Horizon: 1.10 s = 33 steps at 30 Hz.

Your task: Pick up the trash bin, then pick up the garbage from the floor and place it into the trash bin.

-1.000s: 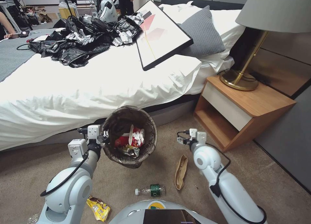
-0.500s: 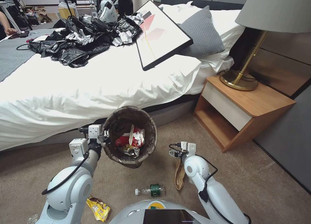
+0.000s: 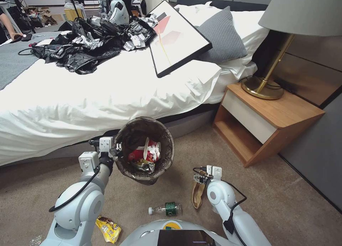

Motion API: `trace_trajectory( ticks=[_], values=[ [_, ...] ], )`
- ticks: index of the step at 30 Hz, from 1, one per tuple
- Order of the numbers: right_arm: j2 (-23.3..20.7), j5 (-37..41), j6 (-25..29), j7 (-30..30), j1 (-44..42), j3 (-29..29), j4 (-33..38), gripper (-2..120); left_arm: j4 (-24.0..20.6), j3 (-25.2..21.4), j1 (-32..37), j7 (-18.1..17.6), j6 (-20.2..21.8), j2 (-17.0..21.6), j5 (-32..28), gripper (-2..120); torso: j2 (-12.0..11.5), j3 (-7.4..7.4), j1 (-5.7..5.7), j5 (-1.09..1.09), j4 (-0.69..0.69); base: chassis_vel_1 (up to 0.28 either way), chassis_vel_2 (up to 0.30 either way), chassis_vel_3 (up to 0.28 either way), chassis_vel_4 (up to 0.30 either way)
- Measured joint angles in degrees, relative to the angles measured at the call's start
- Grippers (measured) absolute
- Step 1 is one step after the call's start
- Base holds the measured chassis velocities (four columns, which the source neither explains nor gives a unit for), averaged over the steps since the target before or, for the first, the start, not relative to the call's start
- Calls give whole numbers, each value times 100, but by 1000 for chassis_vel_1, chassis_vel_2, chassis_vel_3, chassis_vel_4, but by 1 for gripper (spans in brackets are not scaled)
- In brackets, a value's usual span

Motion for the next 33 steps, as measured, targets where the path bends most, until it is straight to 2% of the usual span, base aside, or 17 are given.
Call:
trace_trajectory(
  ticks=[5, 7, 8, 11, 12, 15, 16, 18, 19, 21, 23, 24, 25, 28, 30, 32, 33],
  values=[
    [110, 12, 2, -7, -90, -54, -186, 100, 14, 38, -28, 14, -9, -10, 20, 0, 0, 0, 0, 1, 0, 0, 0, 0, 0],
    [162, 18, 2, -55, -92, -109, -287, 92, 16, 16, -41, 16, -11, 2, 20, 0, 0, 0, 0, 1, 1, 0, 0, 0, 0],
    [162, 18, 2, -55, -92, -109, -287, 92, 16, 16, -41, 16, -11, 2, 20, 0, 0, 0, 0, 1, 1, 0, 0, 0, 0],
    [194, -109, 2, -191, -135, -120, -337, 77, 21, -8, -43, 16, -16, 10, 16, 0, 0, 0, 0, 1, 1, 0, 0, 0, 0],
    [194, -109, 2, -191, -135, -120, -337, 77, 21, -8, -43, 16, -16, 10, 16, 0, 0, 0, 0, 1, 1, 0, 0, 0, 0],
    [177, -198, 3, -256, -219, -84, -281, 64, 41, -1, -70, 22, -17, 3, 15, 0, 0, 0, 0, 1, 1, 0, 0, 0, 0],
    [177, -198, 3, -256, -219, -84, -281, 64, 41, -1, -70, 22, -17, 3, 15, 0, 0, 0, 0, 1, 1, 0, 0, 0, 0],
    [148, -193, 2, -257, -270, -42, -154, 52, 46, 8, -80, 27, -17, -3, 15, 0, 0, 0, 0, 1, 1, 0, 0, 0, 0],
    [148, -193, 2, -257, -270, -42, -154, 52, 46, 8, -80, 27, -17, -3, 15, 0, 0, 0, 0, 1, 1, 0, 0, 0, 0],
    [120, -90, 3, -233, -293, -24, -63, 42, 51, 8, -81, 38, -18, -4, 17, 0, 0, 0, 0, 1, 1, 0, 0, 0, 0],
    [113, -67, 3, -228, -300, -21, -41, 38, 51, 8, -82, 41, -19, -4, 17, 0, 0, 0, 0, 1, 1, 0, 0, 0, 0],
    [109, -60, 3, -221, -305, -18, -28, 30, 52, 8, -82, 44, -21, -6, 17, 0, 0, 0, 0, 1, 1, 0, 0, 0, 0],
    [109, -60, 3, -221, -305, -18, -28, 30, 52, 8, -82, 44, -21, -6, 17, 0, 0, 0, 0, 1, 1, 0, 0, 0, 0],
    [111, -59, 3, -210, -313, -7, -14, 20, 52, 11, -81, 49, -24, -9, 18, 0, 0, 0, 0, 1, 1, 0, 0, 0, 0],
    [109, -56, 3, -194, -329, 12, 48, 9, 50, 12, -69, 50, -25, -6, 19, 0, 0, 0, 0, 1, 1, 0, 0, 0, 0],
    [104, -39, 3, -188, -333, 22, 76, 6, 49, 11, -66, 52, -25, -3, 20, 0, 0, 0, 0, 1, 0, 0, 0, 0, 0],
    [92, 27, 3, -153, -333, 45, 139, 0, 49, 11, -65, 53, -27, 3, 23, 0, 0, 0, 0, 1, 1, 0, 0, 0, 0]
  ],
)
